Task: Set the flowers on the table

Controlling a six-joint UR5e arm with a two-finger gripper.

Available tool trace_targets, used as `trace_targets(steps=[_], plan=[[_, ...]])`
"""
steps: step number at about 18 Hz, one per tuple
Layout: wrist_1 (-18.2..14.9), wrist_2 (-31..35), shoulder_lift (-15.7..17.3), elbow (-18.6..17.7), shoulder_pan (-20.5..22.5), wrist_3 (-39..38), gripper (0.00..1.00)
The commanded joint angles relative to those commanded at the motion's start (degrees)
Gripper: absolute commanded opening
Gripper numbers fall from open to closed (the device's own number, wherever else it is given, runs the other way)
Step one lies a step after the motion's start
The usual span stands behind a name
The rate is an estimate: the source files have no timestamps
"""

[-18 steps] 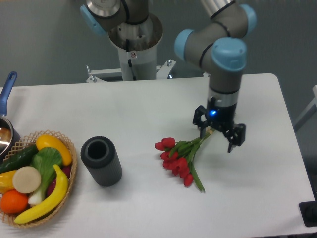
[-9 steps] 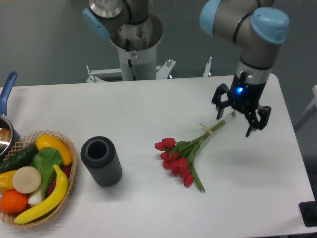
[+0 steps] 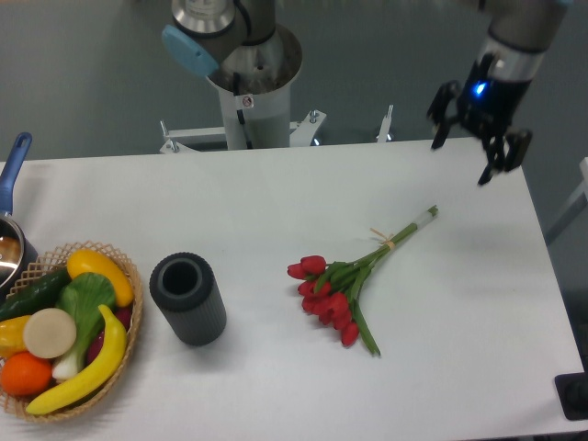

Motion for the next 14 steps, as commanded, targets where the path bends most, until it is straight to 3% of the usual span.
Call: trace_targets(steps=[14], plan=[[-0.2, 0.1, 0.4, -0.1, 0.3, 0.9, 1.0]])
